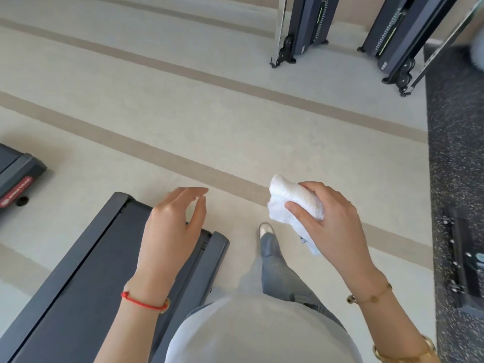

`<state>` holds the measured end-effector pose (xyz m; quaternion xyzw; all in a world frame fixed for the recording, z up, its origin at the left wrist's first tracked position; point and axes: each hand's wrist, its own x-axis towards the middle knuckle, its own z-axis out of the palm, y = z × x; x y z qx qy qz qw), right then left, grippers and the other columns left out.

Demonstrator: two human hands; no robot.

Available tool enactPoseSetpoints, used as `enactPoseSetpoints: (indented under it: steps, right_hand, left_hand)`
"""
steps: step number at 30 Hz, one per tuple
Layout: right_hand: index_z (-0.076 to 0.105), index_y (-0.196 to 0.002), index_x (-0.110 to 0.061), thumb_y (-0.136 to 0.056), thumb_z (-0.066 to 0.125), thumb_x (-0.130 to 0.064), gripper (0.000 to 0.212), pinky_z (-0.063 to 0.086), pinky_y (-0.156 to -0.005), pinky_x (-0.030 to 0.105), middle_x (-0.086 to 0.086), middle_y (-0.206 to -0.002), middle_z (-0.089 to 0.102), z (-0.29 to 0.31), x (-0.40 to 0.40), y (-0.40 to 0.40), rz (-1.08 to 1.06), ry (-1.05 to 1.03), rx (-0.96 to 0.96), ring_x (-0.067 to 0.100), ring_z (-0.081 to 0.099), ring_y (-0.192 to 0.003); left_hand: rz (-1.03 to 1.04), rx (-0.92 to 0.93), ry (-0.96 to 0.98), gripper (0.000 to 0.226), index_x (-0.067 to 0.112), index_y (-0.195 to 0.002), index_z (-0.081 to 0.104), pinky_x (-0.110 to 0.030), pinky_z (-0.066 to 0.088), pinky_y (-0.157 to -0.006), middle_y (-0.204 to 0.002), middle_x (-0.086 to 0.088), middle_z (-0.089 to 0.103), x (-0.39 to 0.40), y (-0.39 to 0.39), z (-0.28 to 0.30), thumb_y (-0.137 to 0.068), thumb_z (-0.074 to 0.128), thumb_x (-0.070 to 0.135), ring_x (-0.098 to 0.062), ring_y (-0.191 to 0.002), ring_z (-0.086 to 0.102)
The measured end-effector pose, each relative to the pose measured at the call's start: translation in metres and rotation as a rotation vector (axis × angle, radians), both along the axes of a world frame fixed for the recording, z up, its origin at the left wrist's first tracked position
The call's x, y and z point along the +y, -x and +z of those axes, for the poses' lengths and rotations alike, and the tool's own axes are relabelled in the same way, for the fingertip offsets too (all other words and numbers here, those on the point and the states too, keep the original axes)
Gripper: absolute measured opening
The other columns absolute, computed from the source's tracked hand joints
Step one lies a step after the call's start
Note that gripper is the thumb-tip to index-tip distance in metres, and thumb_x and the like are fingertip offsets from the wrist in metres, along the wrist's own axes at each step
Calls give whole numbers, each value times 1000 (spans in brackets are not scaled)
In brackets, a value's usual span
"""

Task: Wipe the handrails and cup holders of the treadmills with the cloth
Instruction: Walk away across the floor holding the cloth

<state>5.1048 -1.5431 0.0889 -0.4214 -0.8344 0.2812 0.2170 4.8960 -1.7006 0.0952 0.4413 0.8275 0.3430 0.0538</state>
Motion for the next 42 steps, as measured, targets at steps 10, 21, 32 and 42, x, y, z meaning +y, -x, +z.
enactPoseSetpoints:
  steps: [10,21,32,42]
  right_hand:
    - [57,-107,-34,-88,59,-52,26,47,-82,39,-14,-95,64,4,240,154,148,-30,6,13,56,-88]
    - [57,-106,-35,-86,58,-55,28,49,-80,40,-15,-92,64,0,408,360,385,-18,-31,14,57,-88]
    - [57,-104,-34,-86,60,-54,27,49,-81,39,-14,-91,64,1,519,650,531,-20,-6,13,58,-88]
    - [59,-107,-30,-85,59,-56,34,50,-79,41,-13,-92,65,4,596,871,531,3,38,16,60,-88]
  left_hand:
    - [160,29,-49,21,13,-112,70,-7,33,-58,-102,1,70,209,127,3,-95,57,14,-8,-63,50]
    - [411,-27,-69,20,17,-109,72,-9,32,-58,-100,5,69,334,284,-7,-94,58,15,18,-58,46]
    - [525,7,-90,20,19,-108,72,-21,42,-66,-103,6,70,438,543,-6,-95,57,17,-1,-61,49]
    - [525,-11,-43,18,15,-107,72,-4,32,-57,-100,4,70,515,758,7,-95,58,14,20,-60,48]
